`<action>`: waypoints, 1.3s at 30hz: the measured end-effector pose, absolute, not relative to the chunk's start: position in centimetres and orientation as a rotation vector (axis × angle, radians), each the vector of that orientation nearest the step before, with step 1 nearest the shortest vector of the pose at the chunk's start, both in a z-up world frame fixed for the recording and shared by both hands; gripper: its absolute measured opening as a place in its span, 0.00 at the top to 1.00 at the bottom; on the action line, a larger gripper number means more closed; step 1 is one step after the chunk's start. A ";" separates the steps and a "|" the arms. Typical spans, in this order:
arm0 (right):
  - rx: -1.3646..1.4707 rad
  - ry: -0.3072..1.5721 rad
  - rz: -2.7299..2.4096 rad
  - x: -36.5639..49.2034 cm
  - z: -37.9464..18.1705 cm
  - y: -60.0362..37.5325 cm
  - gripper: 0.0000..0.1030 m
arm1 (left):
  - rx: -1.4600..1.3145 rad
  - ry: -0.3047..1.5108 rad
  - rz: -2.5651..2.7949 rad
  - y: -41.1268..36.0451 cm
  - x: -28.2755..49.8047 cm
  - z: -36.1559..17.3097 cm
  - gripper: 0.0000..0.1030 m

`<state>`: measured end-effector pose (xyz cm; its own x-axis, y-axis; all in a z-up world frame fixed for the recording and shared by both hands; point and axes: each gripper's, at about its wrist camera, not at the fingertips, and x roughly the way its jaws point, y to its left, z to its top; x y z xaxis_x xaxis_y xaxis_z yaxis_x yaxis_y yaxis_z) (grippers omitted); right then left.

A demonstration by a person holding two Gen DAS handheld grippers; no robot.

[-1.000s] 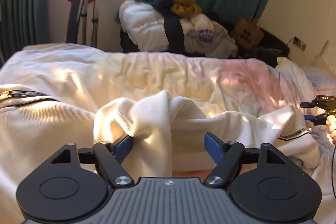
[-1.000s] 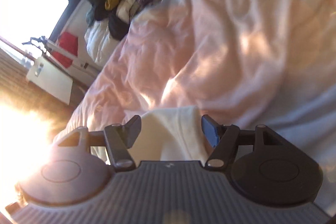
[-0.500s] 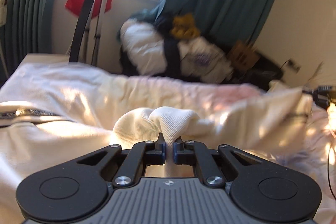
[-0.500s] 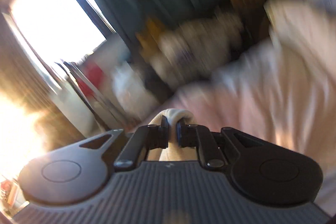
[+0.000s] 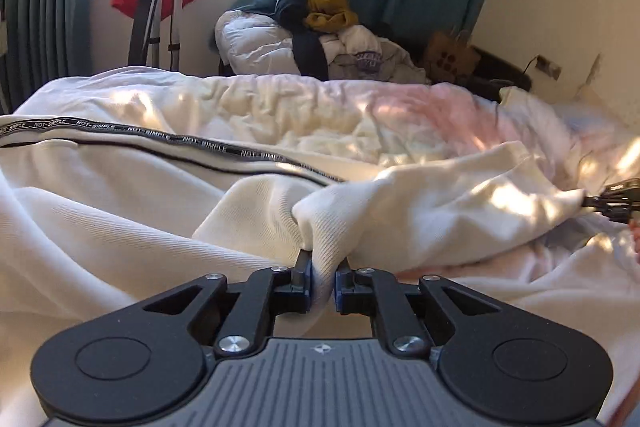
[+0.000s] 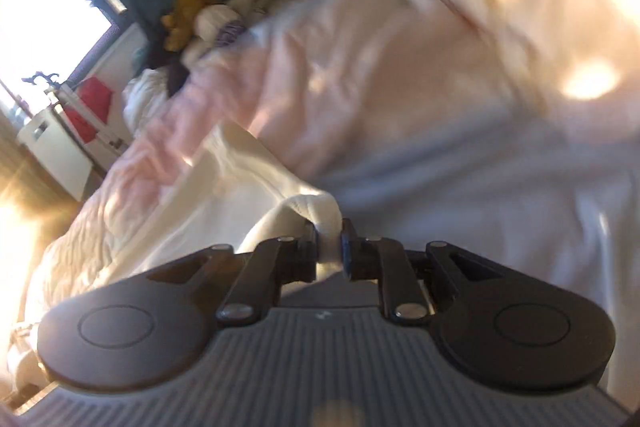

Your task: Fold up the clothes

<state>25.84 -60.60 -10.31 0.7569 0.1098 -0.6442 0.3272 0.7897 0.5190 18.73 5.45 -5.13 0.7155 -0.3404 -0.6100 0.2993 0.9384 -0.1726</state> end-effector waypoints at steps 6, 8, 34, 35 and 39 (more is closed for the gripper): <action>0.771 0.630 -0.263 23.8 -7.6 -61.1 0.45 | -0.004 0.627 -0.387 5.1 17.5 -4.9 0.71; 0.786 0.613 -0.263 24.0 -6.2 -60.9 0.30 | 0.006 0.621 -0.398 4.8 17.3 -4.9 0.67; 0.337 0.857 -0.106 46.3 -2.4 -50.0 0.93 | -0.078 0.518 -0.428 5.6 21.8 -5.1 0.90; 0.355 0.813 -0.099 46.0 -0.8 -50.1 0.93 | -0.088 0.514 -0.428 5.7 21.6 -4.8 0.91; 0.386 0.510 -0.006 41.9 7.7 -50.7 0.93 | -0.073 0.469 -0.452 5.8 20.4 -3.6 0.91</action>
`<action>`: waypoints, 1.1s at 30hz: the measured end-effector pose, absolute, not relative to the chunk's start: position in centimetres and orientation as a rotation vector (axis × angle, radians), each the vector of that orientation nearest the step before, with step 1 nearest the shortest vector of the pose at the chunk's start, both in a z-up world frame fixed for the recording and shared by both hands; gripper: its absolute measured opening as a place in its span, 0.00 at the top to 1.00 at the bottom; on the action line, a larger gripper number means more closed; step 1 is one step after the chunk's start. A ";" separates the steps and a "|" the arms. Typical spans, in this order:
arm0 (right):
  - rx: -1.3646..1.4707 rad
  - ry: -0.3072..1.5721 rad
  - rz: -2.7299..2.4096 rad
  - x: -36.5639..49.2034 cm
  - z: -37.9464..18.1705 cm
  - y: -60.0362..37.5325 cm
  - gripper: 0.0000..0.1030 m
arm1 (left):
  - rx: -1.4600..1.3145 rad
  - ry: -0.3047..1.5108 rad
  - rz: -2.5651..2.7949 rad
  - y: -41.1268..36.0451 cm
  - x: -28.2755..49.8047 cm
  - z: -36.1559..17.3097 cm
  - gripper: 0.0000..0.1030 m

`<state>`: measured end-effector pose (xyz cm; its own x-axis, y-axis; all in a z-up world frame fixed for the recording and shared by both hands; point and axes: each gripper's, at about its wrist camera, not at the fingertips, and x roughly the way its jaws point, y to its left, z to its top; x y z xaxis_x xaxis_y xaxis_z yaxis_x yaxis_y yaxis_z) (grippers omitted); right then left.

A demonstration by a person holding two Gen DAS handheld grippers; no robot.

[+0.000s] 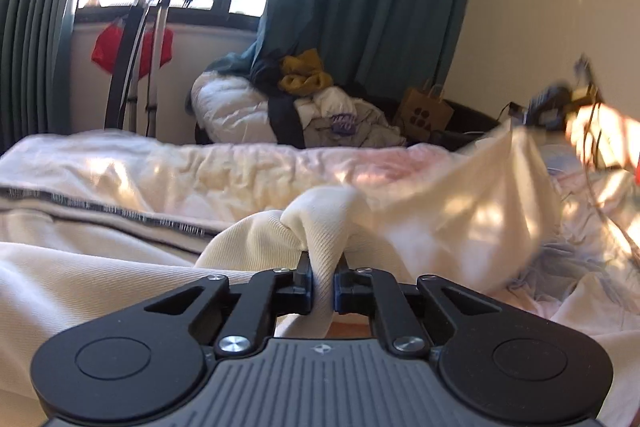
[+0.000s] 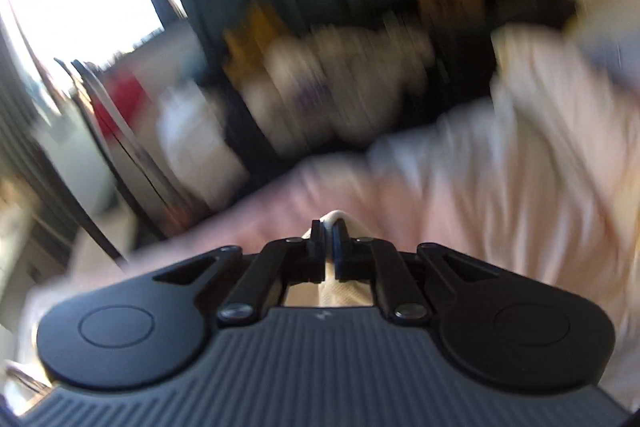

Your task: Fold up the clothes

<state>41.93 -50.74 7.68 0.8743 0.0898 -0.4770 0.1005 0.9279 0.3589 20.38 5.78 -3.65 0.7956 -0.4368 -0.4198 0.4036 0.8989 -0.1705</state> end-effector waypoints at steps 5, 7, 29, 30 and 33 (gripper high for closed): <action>0.399 0.233 0.020 33.5 11.4 -54.7 0.93 | 0.011 0.480 -0.494 5.2 19.0 -3.6 0.90; 0.410 0.284 -0.036 30.7 8.0 -56.9 0.93 | 0.066 0.503 -0.518 4.8 18.5 -4.2 0.88; 0.531 0.747 -0.205 19.9 -11.0 -62.9 0.91 | 0.071 0.716 -0.543 4.6 16.6 -7.2 0.79; 0.562 0.732 -0.198 19.2 -10.8 -63.1 0.90 | 0.059 0.717 -0.533 4.7 16.3 -6.9 0.77; 0.619 0.734 -0.187 17.1 -9.9 -63.6 0.90 | 0.020 0.721 -0.505 4.9 15.1 -6.0 0.67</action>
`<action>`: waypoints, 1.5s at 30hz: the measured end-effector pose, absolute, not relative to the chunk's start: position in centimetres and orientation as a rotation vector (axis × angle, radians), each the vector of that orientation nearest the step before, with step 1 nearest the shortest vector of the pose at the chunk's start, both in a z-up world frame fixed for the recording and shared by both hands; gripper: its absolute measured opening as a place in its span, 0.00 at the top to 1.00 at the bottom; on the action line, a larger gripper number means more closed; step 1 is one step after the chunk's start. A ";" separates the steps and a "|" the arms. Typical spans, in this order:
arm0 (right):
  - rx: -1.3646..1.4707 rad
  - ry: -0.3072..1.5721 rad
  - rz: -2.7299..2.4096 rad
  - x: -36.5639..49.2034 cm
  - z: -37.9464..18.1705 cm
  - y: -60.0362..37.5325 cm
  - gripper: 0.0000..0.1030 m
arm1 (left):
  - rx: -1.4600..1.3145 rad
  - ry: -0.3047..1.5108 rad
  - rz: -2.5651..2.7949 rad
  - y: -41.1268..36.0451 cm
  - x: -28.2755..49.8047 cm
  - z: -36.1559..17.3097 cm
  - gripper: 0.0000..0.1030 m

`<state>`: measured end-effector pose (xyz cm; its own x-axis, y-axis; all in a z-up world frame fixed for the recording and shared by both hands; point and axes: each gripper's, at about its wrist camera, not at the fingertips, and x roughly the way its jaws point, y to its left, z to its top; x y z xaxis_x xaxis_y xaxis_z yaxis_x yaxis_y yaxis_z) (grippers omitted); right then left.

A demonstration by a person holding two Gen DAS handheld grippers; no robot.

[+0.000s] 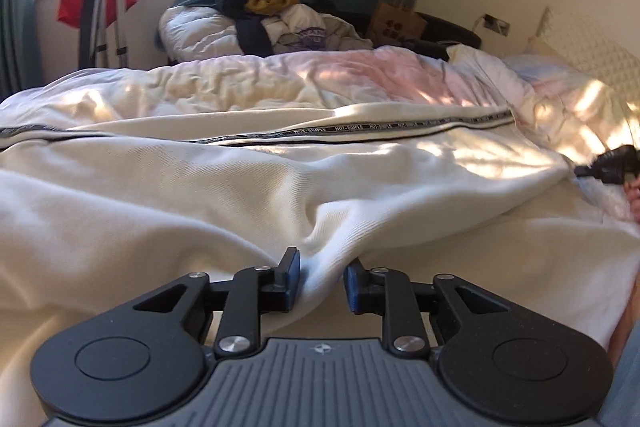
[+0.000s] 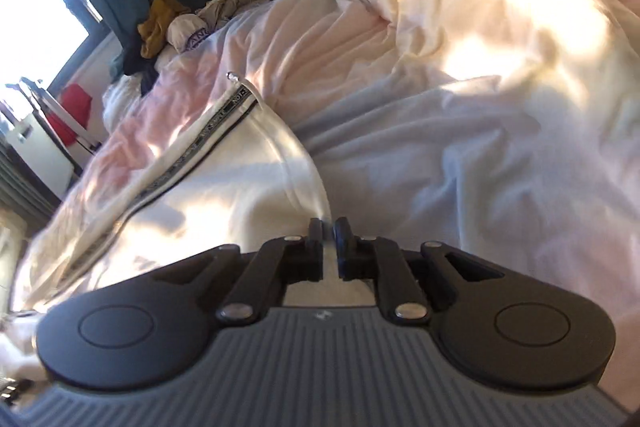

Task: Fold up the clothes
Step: 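Open both tools and release the sweatpants, then grasp the ribbed cuff with the left tool while the right tool grasps the leg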

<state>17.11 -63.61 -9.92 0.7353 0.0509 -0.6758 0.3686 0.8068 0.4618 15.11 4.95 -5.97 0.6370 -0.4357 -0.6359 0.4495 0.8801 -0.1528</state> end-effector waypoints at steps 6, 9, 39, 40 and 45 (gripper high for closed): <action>0.573 0.770 -0.224 11.4 -6.5 -63.7 0.82 | -0.034 0.702 -0.445 5.0 11.8 -3.7 0.48; 0.630 0.800 -0.236 7.6 -5.9 -64.0 0.67 | -0.056 0.699 -0.410 5.0 10.1 -2.8 0.42; 0.991 0.658 -0.241 1.3 -8.2 -65.4 0.93 | -0.526 0.742 0.086 21.8 0.2 3.7 0.24; 0.982 0.631 -0.236 1.1 -7.4 -65.4 0.94 | -0.542 0.736 0.097 22.4 -0.2 4.1 0.24; 0.962 0.562 -0.278 -0.4 -7.2 -66.5 0.94 | -0.661 0.710 0.145 26.0 -2.7 5.0 0.21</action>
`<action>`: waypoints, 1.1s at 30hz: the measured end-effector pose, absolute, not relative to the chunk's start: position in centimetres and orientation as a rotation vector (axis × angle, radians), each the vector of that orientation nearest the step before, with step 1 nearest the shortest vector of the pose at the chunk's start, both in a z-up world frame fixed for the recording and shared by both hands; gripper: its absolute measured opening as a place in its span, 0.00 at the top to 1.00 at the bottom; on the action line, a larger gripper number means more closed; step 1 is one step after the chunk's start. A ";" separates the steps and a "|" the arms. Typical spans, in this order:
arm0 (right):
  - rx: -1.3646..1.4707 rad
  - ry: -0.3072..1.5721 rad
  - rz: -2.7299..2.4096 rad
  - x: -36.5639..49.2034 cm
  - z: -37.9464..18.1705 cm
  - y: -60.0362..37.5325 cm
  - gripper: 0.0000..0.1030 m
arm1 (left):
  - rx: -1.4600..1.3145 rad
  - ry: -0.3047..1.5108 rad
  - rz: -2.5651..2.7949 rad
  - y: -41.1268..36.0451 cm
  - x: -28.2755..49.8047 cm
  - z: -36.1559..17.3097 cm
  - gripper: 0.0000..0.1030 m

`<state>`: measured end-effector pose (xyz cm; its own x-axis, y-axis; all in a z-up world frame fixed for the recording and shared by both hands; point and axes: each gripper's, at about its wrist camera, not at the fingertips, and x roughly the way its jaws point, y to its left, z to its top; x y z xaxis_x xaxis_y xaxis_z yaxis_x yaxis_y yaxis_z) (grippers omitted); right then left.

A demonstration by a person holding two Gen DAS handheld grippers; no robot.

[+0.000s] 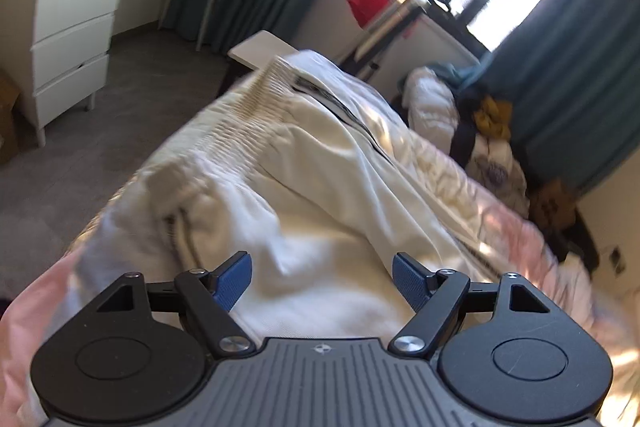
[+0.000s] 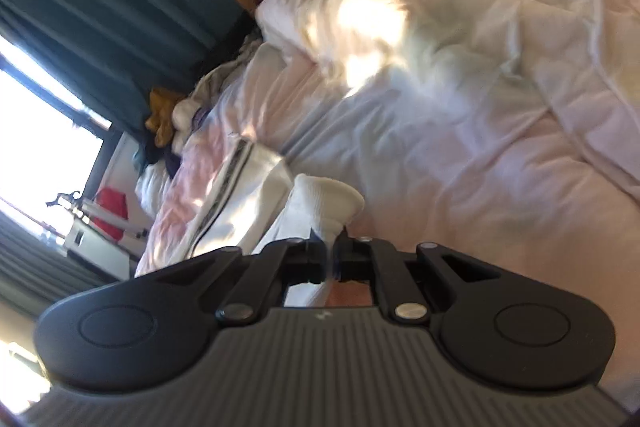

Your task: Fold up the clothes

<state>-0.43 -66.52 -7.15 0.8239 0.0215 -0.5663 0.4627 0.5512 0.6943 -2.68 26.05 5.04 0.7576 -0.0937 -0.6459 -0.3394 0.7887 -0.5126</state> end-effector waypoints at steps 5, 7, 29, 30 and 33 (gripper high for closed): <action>1.058 0.668 -0.354 -1.2 -14.3 -67.8 0.94 | -0.844 0.766 0.216 30.0 -3.9 2.8 0.21; 1.086 0.651 -0.354 -1.6 -15.3 -67.7 0.94 | -0.915 0.788 0.245 31.2 -4.0 1.4 0.21; 0.984 0.500 -0.298 0.9 -3.2 -66.2 0.94 | -1.009 0.645 0.113 31.9 -1.1 3.0 0.89; 0.982 0.481 -0.291 0.8 -2.4 -66.1 0.94 | -1.013 0.627 0.103 32.3 -2.1 3.7 0.89; 0.969 0.465 -0.294 0.2 -1.6 -66.1 0.94 | -1.028 0.620 0.075 33.4 -4.2 4.0 0.89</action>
